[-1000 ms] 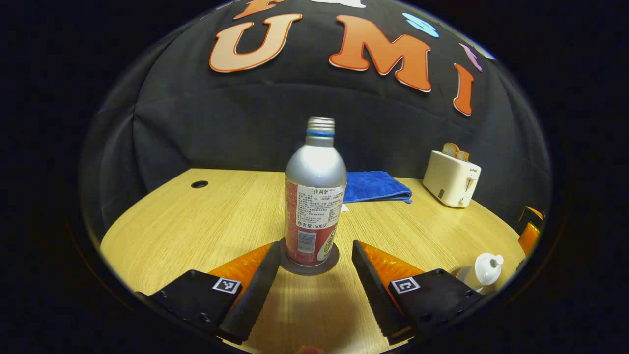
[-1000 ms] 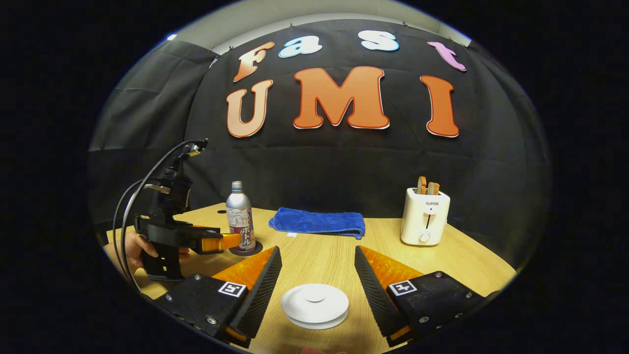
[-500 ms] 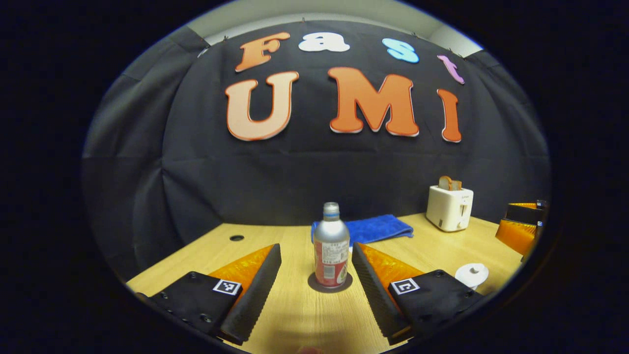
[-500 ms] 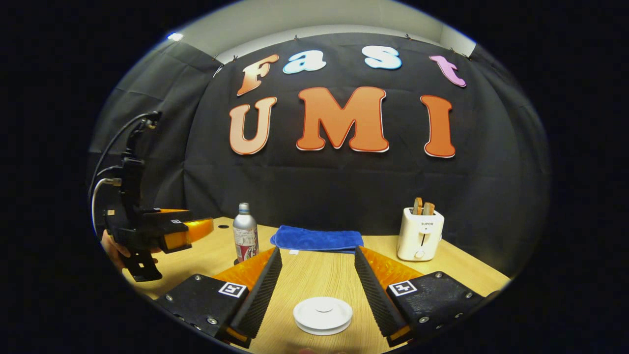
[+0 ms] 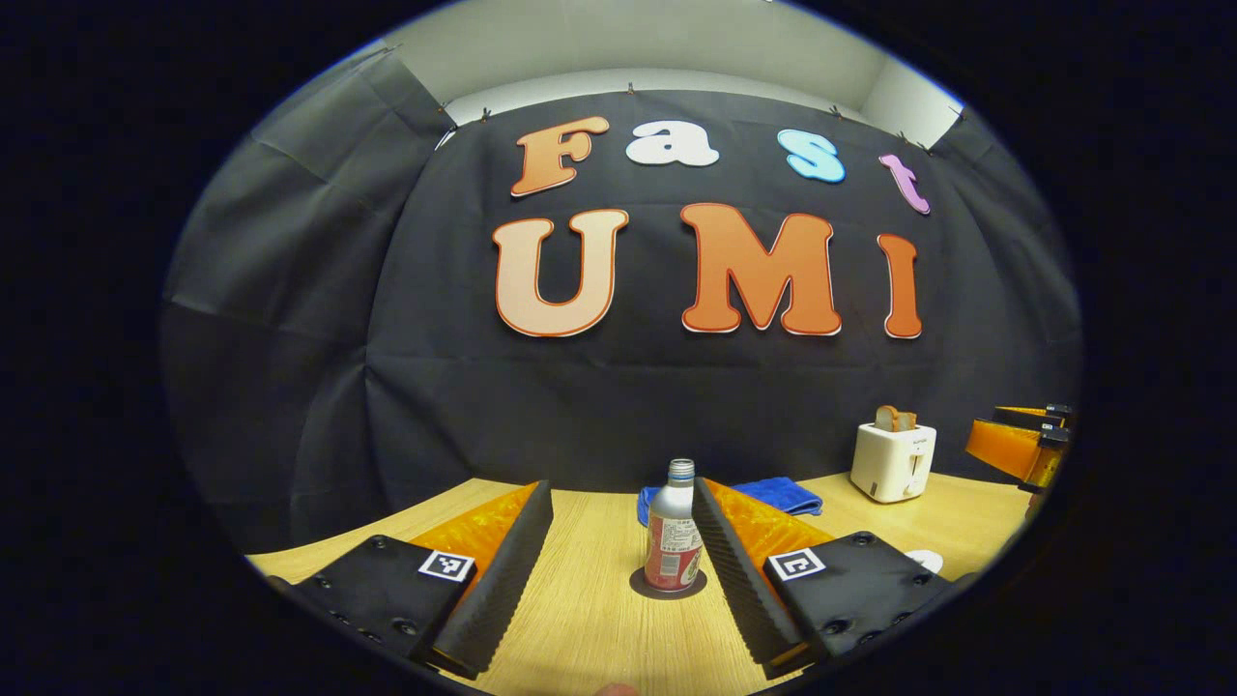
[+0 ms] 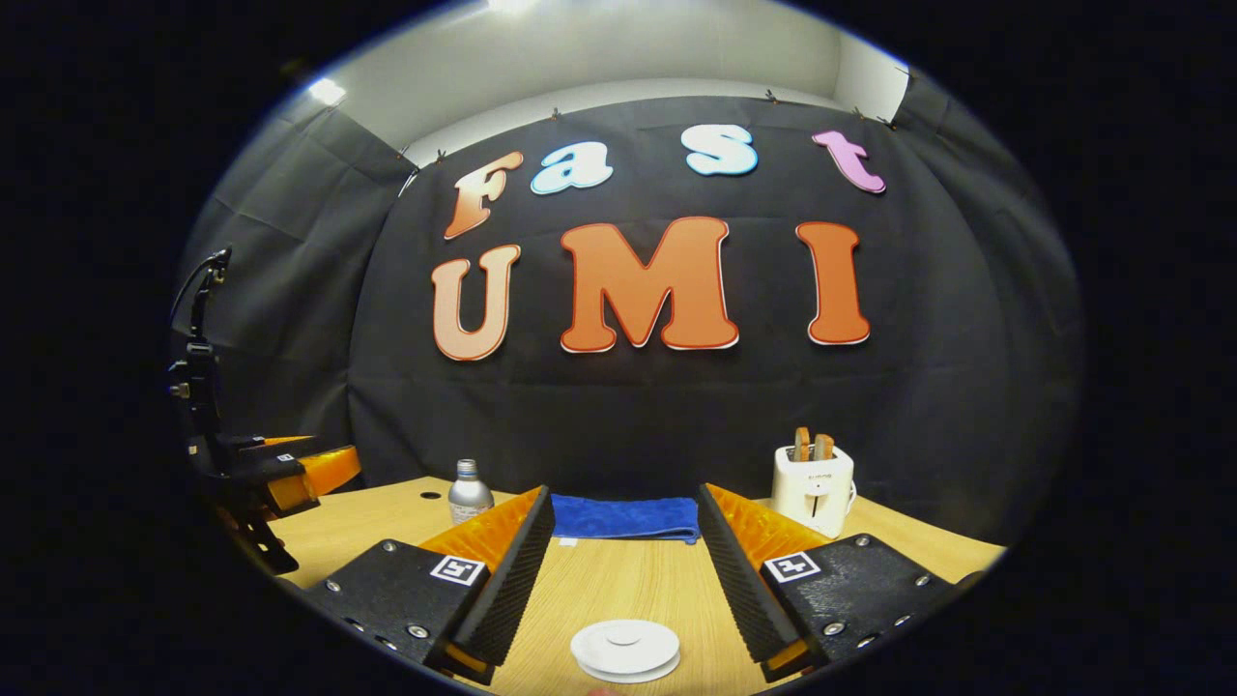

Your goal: Open the teacup lid with one hand, grasp the water bottle and pour water into the teacup with the other hand; after pouring, place the water bottle on the coaster and then close the teacup lid.

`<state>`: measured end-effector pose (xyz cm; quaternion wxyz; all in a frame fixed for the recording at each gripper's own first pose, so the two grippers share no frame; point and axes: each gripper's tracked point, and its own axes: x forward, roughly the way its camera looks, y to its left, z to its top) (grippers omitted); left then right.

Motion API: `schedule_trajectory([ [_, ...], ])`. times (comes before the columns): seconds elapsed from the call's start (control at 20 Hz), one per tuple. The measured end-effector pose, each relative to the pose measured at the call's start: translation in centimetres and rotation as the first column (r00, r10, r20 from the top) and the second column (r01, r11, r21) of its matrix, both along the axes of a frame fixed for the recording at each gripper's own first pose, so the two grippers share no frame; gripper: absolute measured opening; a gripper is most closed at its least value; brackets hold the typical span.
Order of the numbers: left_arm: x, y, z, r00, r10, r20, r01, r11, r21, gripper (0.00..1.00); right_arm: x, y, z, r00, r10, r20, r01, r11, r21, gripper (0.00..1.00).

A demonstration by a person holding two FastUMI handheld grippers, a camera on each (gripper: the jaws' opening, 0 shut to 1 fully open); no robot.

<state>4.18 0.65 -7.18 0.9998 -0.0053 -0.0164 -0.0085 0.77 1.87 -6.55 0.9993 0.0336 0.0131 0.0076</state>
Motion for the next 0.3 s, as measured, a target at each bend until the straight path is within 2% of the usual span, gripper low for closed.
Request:
schedule_trajectory([
  [0.15,-1.0,1.1,1.0,0.999,0.037,0.024,-0.038,0.999,0.033,0.95,0.0,0.1,0.1,1.000,-0.004,0.008,0.004,1.000,-0.014,0.89],
  [0.3,-2.3,0.8,1.8,0.999,0.037,0.028,-0.037,0.999,0.009,0.95,0.1,0.0,-0.1,1.000,-0.010,0.001,0.010,1.000,-0.021,0.89],
])
